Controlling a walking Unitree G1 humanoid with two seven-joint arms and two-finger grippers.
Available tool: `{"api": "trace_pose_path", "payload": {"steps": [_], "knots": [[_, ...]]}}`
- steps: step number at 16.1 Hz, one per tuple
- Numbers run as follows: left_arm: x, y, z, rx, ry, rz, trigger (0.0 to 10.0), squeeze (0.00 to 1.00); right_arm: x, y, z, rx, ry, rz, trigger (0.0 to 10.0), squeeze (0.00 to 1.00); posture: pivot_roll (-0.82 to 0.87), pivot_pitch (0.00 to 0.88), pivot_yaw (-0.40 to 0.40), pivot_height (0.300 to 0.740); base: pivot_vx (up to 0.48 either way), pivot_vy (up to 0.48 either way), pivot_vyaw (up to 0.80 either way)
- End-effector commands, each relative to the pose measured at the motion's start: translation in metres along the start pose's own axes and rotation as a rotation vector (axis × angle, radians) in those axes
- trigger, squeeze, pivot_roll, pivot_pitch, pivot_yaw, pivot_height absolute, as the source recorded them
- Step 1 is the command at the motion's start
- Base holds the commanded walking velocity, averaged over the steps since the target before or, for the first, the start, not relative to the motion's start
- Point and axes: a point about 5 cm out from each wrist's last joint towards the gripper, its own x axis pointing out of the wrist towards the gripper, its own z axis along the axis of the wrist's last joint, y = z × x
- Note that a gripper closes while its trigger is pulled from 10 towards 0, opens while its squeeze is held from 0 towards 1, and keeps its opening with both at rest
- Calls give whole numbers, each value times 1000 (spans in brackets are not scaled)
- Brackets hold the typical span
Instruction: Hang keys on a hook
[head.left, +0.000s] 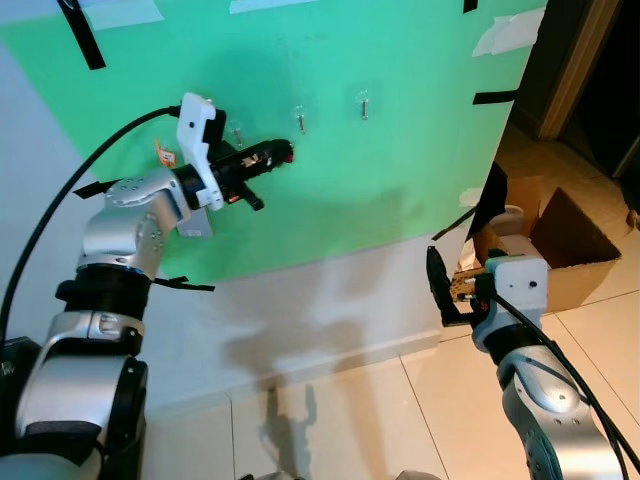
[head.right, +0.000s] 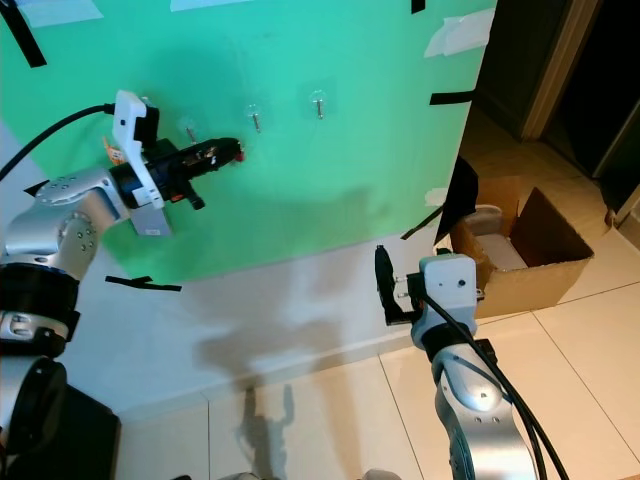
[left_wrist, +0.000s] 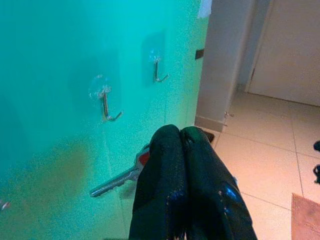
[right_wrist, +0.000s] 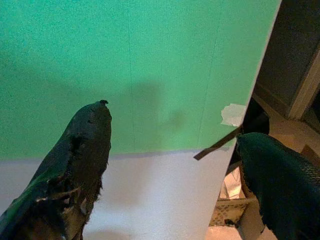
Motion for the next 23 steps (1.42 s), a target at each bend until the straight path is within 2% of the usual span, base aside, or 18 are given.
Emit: {"api": "trace_pose_path", "payload": {"steps": [1, 4, 7, 12, 17, 20, 23], "knots": [[-6, 4, 6, 21, 8, -5, 10000, 0, -3, 4, 1, -3, 2, 2, 10000, 0, -205, 0, 148, 740, 0, 0, 0], [-24, 12, 3, 46, 52, -1, 10000, 0, -7, 7, -1, 7, 21, 4, 10000, 0, -191, 0, 131, 740, 0, 0, 0], [-42, 25, 6, 91, 80, 92, 10000, 0, -5, 11, -2, 11, 33, 16, 10000, 0, -174, 0, 116, 740, 0, 0, 0], [-56, 39, 6, 110, 110, 218, 10000, 0, -4, 13, -2, 16, 40, 22, 10000, 0, -159, 0, 109, 740, 0, 0, 0], [-59, 48, 4, 86, 78, 318, 10000, 0, -2, 13, -2, 21, 42, 18, 10000, 0, -159, 0, 108, 740, 0, 0, 0], [-56, 46, 0, 76, 80, 299, 10000, 0, -3, 12, -2, 20, 42, 14, 10000, 0, -163, 0, 110, 740, 0, 0, 0], [-51, 40, -3, 48, 71, 197, 10000, 0, -2, 12, -2, 18, 42, 12, 10000, 0, -169, 0, 114, 740, 0, 0, 0]]}}
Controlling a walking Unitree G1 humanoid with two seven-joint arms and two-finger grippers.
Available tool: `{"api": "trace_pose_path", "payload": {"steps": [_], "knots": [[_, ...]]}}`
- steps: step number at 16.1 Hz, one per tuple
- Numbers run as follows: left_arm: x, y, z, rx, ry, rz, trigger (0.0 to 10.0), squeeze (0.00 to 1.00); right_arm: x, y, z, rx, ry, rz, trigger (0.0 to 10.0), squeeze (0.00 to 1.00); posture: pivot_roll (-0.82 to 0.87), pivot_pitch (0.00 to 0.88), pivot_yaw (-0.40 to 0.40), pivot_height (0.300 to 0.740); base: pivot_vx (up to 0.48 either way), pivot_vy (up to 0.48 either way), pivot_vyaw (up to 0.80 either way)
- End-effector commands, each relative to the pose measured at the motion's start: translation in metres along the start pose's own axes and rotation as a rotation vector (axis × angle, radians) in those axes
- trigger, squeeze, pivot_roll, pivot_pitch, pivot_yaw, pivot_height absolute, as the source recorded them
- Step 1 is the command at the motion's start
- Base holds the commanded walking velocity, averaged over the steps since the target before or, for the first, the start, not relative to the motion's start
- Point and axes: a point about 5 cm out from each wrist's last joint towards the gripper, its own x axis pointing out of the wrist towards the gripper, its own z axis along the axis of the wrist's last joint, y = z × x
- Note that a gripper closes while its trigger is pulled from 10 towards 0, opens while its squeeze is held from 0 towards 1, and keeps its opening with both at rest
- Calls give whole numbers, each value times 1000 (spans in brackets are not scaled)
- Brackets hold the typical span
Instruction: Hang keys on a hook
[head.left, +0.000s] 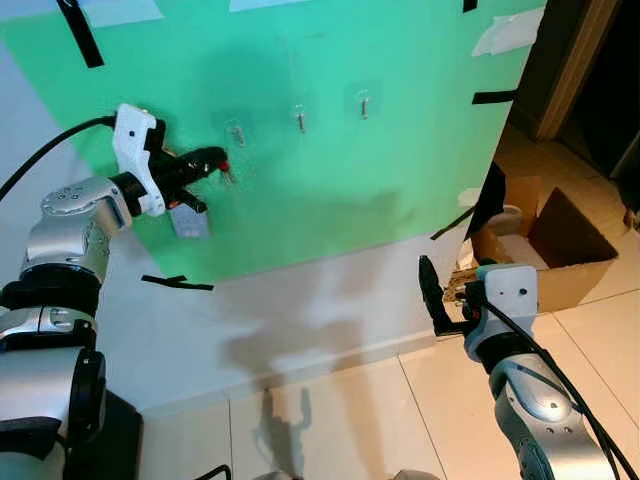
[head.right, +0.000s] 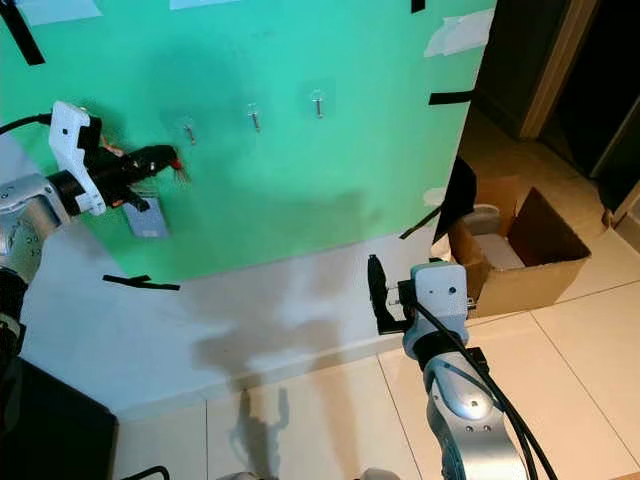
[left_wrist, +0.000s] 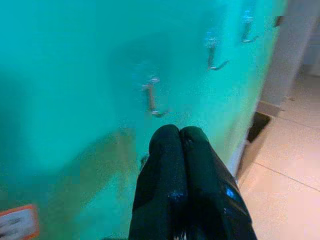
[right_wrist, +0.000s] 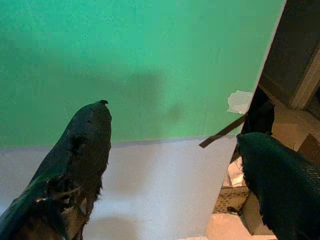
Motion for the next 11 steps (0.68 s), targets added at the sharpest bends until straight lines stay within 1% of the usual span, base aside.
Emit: {"api": "trace_pose_path", "payload": {"steps": [1, 3, 8, 11], "knots": [[1, -1, 5, -2, -16, -24, 10000, 0, 2, 1, 1, 5, 0, 2, 10000, 0, -169, 0, 115, 740, 0, 0, 0], [8, -1, 7, 2, -22, -12, 10000, 0, 2, 1, 2, 5, -4, -1, 10000, 0, -171, 0, 119, 740, 0, 0, 0], [17, -4, 14, -7, -51, -27, 10000, 0, 2, 1, 2, 6, -6, -10, 10000, 0, -179, 0, 130, 740, 0, 0, 0], [19, -1, 13, -5, -39, 12, 10000, 0, 2, 0, 1, 6, -6, -15, 10000, 0, -182, 0, 134, 740, 0, 0, 0]]}}
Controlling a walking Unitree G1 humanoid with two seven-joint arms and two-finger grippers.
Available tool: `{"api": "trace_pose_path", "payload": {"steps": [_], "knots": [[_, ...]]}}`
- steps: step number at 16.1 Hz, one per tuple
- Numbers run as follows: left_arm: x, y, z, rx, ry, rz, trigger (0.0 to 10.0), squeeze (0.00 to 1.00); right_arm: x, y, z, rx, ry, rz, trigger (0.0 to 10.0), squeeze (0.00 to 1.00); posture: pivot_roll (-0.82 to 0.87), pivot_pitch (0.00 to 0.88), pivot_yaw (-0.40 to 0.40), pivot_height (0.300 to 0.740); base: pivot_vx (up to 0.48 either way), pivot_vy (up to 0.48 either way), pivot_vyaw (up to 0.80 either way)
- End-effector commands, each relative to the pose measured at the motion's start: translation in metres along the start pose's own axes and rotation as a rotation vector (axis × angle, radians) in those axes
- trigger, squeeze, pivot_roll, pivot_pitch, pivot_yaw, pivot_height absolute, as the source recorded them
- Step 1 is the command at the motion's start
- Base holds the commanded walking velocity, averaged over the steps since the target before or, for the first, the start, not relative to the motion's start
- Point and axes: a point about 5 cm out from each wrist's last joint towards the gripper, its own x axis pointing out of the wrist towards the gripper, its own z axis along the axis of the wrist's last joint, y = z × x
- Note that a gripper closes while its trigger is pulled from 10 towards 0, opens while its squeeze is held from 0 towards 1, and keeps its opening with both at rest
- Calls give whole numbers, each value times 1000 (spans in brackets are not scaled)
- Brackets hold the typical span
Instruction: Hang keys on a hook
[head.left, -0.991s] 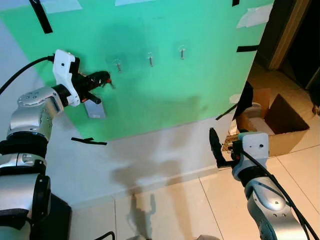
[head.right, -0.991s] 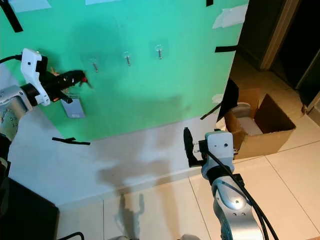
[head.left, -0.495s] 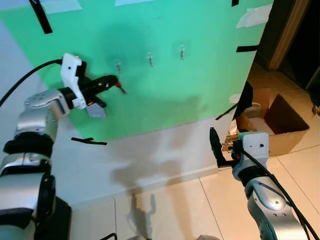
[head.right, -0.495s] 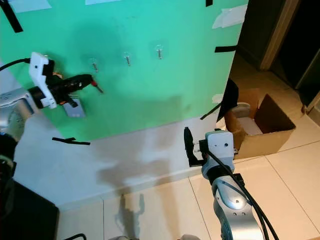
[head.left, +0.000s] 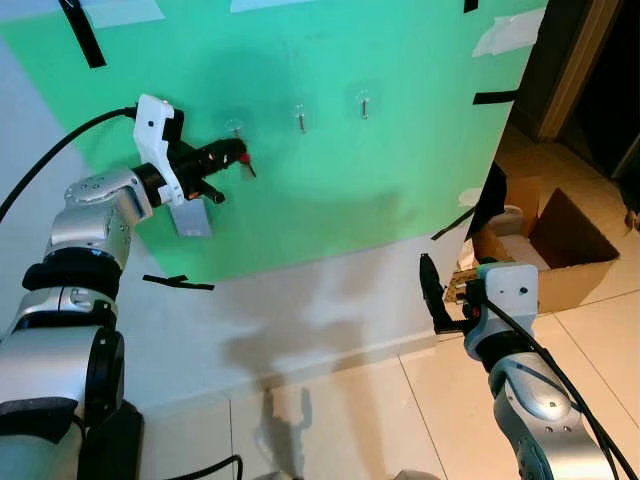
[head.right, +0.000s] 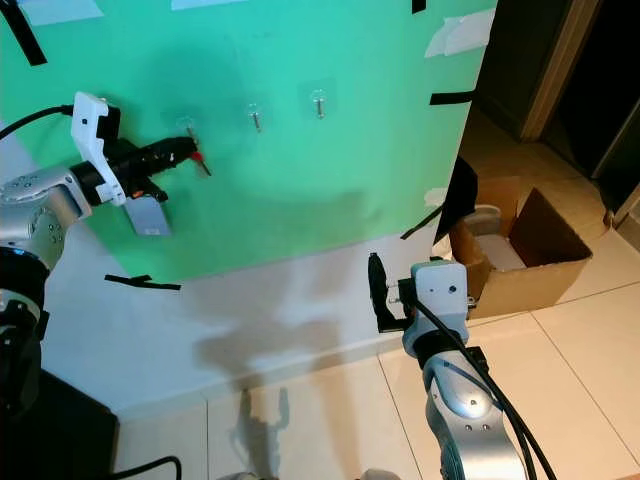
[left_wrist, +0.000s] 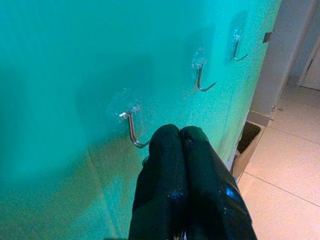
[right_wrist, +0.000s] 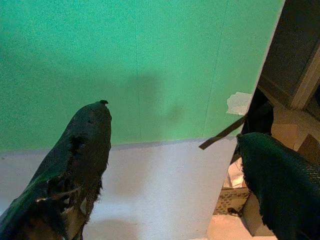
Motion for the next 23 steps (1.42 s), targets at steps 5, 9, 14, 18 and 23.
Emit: {"api": "trace_pose_path", "payload": {"steps": [5, 9, 14, 18, 23], "knots": [[-8, 15, 2, 20, -1, 146, 10000, 0, 1, 1, 0, 0, -2, -5, 10000, 0, -184, 0, 133, 740, 0, 0, 0], [-7, 16, 0, 24, 7, 185, 10000, 0, 2, 1, 1, -2, -5, 0, 10000, 0, -182, 0, 131, 740, 0, 0, 0], [-3, 11, -10, 46, 53, 156, 10000, 0, 1, 1, -1, 1, -2, -5, 10000, 0, -183, 0, 137, 740, 0, 0, 0], [0, 6, -18, 74, 96, 132, 10000, 0, 1, 1, -1, 1, 0, -7, 10000, 0, -182, 0, 139, 740, 0, 0, 0], [7, -1, -22, 81, 102, 115, 10000, 0, 2, 1, 0, -7, 0, 3, 10000, 0, -179, 0, 134, 740, 0, 0, 0]]}}
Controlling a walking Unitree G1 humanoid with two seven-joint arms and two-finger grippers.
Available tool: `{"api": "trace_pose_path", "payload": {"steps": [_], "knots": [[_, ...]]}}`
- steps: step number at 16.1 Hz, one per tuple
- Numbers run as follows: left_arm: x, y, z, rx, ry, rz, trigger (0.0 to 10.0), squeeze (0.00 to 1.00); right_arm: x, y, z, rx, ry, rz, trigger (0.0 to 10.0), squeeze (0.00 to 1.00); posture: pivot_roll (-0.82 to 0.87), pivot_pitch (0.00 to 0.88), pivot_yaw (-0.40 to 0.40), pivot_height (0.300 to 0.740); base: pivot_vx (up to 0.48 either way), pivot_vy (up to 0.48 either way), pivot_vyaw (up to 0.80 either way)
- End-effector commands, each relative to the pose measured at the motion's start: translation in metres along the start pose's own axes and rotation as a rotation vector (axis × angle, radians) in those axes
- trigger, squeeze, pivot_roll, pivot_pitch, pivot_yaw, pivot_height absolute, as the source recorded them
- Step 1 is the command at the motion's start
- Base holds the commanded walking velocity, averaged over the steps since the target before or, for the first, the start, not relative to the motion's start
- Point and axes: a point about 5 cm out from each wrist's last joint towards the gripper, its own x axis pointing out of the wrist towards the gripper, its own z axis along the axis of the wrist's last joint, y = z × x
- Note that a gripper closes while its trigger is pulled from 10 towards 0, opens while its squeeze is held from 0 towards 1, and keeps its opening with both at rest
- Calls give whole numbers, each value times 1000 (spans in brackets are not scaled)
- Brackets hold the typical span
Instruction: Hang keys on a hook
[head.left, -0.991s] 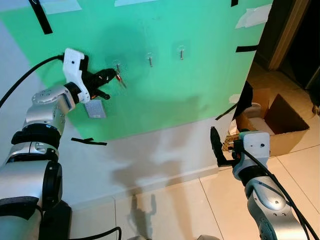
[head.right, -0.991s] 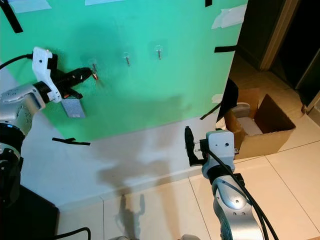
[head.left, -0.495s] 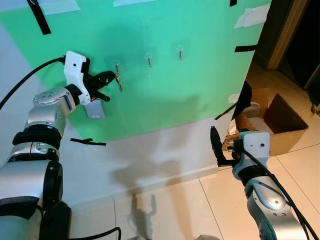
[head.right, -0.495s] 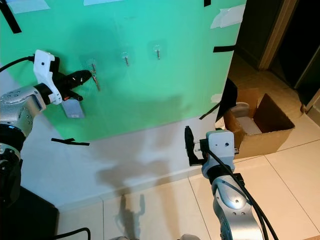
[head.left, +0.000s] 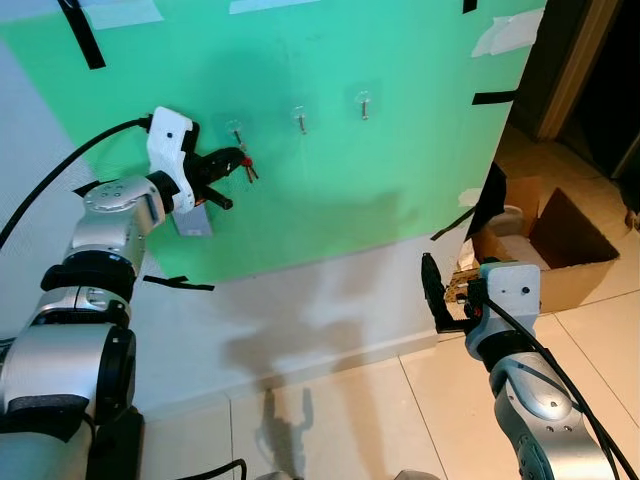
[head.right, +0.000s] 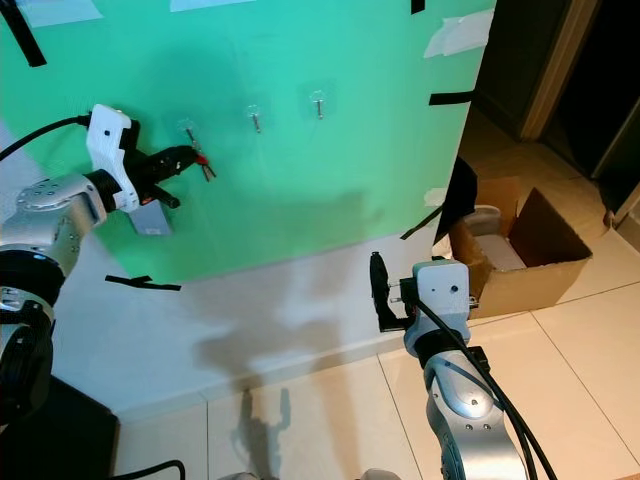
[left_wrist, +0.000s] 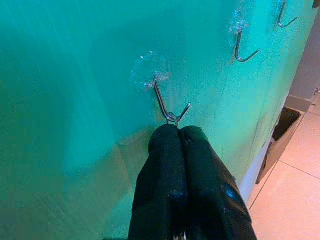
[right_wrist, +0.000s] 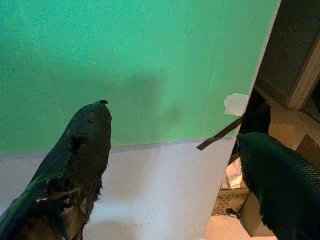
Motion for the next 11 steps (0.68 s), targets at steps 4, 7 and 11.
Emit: {"api": "trace_pose_path", "payload": {"steps": [4, 7, 11], "knots": [[-2, 1, -4, 23, 35, 14, 10000, 0, -4, 18, 11, 7, -41, 255, 10000, 0, -180, 0, 136, 740, 0, 0, 0], [-3, 2, -4, 33, 40, 18, 10000, 0, -11, 32, 23, 16, -89, 455, 10000, 0, -176, 0, 135, 740, 0, 0, 0], [-4, 2, -6, 61, 57, 21, 10000, 0, -3, 34, 39, 14, -143, 488, 10000, 0, -171, 0, 128, 740, 0, 0, 0]]}}
